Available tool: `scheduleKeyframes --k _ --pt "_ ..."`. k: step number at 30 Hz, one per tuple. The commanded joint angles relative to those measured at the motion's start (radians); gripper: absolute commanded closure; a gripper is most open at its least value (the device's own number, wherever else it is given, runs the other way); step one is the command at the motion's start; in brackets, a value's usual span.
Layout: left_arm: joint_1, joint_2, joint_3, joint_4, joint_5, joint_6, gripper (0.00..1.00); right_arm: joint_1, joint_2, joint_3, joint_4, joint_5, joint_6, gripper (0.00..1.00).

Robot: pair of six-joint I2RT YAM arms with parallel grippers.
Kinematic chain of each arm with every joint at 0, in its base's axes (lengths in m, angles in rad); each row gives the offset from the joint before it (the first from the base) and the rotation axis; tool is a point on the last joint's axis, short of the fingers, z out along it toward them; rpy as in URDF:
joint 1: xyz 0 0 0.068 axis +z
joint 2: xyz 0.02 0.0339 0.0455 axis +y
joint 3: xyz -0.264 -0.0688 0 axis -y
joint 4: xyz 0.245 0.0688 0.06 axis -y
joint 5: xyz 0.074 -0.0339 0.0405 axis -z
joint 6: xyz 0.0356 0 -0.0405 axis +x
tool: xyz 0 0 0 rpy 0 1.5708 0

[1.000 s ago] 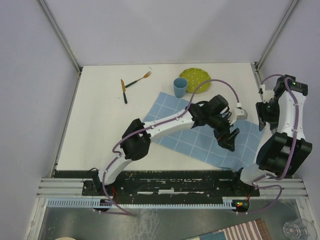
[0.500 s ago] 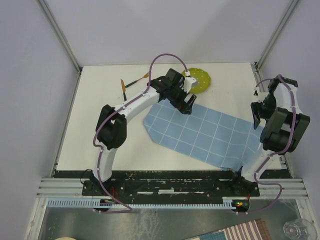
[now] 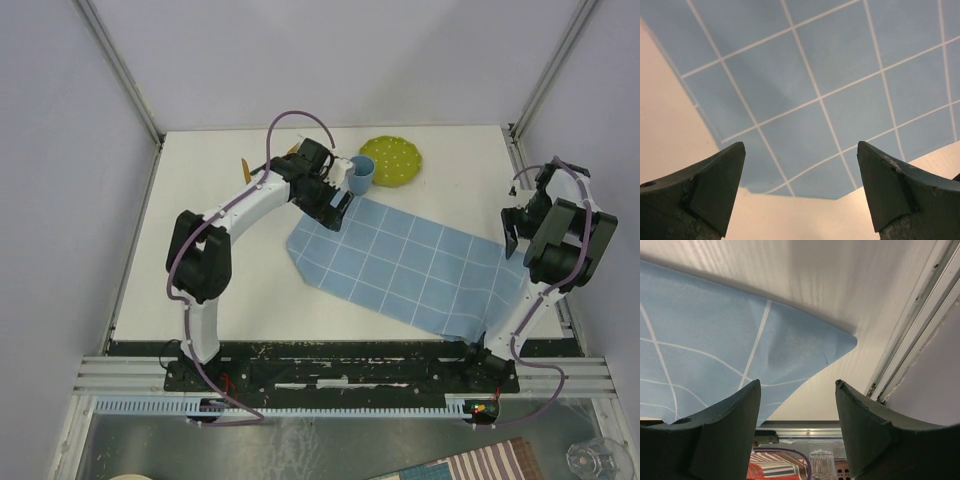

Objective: Set the dinner table for one person
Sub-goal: Flatten out the napkin at the center of the board.

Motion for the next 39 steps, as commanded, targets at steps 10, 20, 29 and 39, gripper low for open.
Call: scheduleKeyframes --k 10,20,29,39 --pt "0.092 -0.113 -0.033 -0.071 -0.051 0.056 0.01 -0.055 0.109 0.103 0.014 -0.002 -0.021 0.3" --pt "0.104 -0.144 -0.049 -0.081 -0.061 0.072 0.01 -0.057 0.141 0.108 -0.005 -0.072 0.014 0.3" --pt "0.108 -0.148 -0.032 -0.102 -0.051 0.075 0.01 -0.058 0.155 0.105 0.002 -0.092 0.044 0.31" --pt "0.107 -0.168 -0.034 -0.112 -0.046 0.074 0.01 -0.058 0.148 0.051 0.033 -0.074 0.081 0.33"
